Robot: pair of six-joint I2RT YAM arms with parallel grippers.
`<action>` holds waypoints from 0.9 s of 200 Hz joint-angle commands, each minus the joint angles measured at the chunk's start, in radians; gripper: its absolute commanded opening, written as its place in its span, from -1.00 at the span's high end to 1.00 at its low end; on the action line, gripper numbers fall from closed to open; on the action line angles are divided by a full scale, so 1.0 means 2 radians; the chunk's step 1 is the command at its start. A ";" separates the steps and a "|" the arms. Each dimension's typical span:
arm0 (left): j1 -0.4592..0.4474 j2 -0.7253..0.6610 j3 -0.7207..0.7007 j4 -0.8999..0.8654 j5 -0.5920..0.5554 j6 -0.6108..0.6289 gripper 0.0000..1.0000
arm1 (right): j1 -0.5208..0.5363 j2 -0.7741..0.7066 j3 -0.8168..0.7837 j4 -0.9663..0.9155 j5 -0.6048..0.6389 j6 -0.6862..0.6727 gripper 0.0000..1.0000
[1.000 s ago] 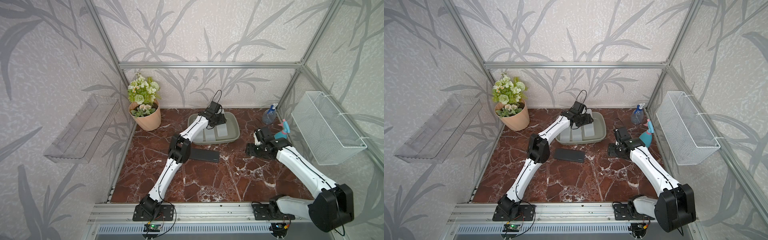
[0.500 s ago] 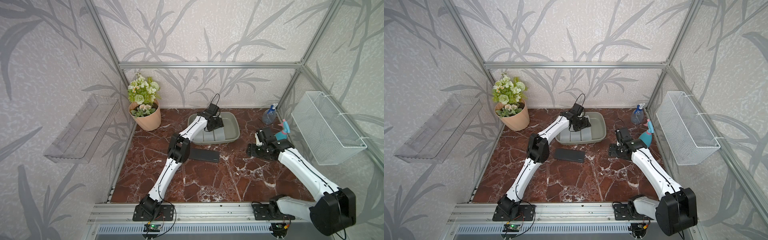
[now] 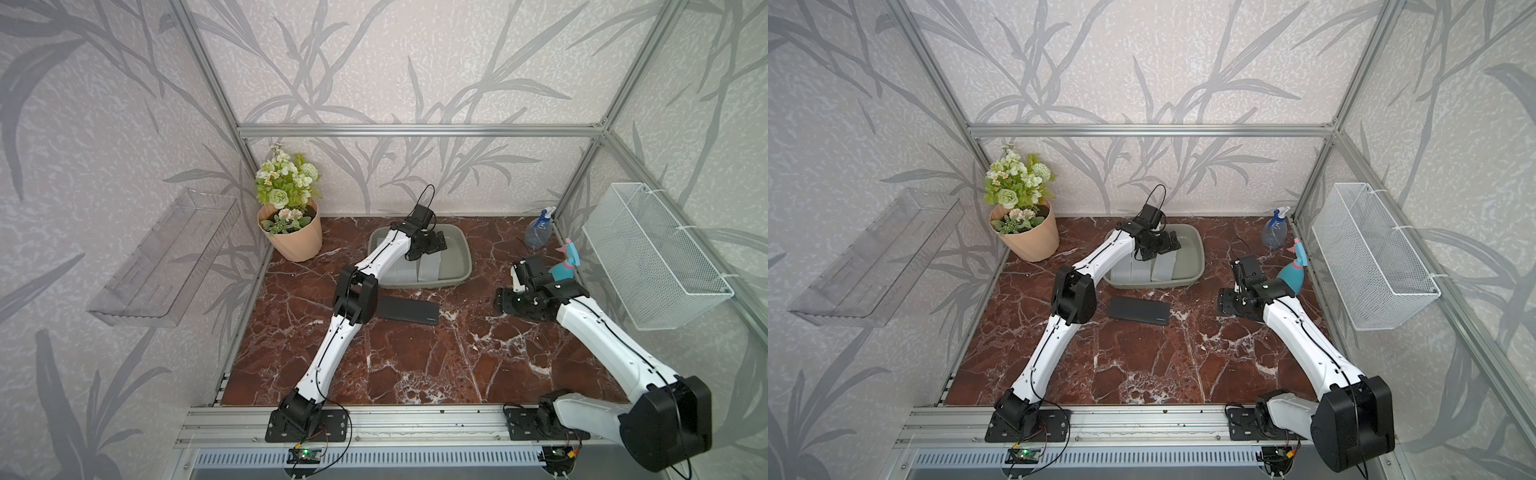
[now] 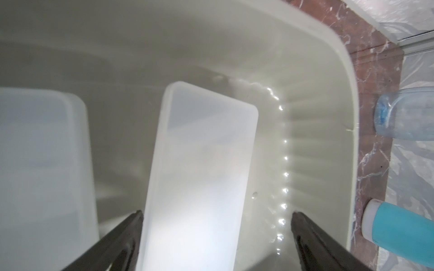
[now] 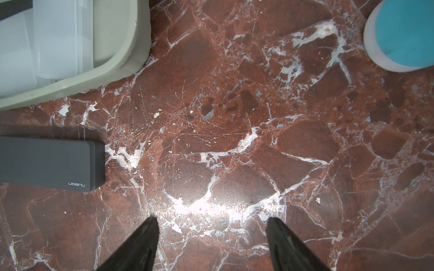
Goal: Put the pencil case into the storage box
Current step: Place the pencil case at the storage box.
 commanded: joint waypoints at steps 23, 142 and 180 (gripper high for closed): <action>-0.022 -0.089 -0.001 0.084 0.000 0.024 -1.00 | -0.002 0.005 0.011 -0.004 -0.002 -0.004 -0.54; -0.038 -0.003 -0.012 0.089 0.128 -0.019 1.00 | -0.003 0.016 0.025 -0.009 -0.009 0.008 -0.53; -0.030 0.009 -0.012 0.034 0.084 -0.002 1.00 | -0.002 0.010 0.023 -0.013 -0.009 0.013 -0.53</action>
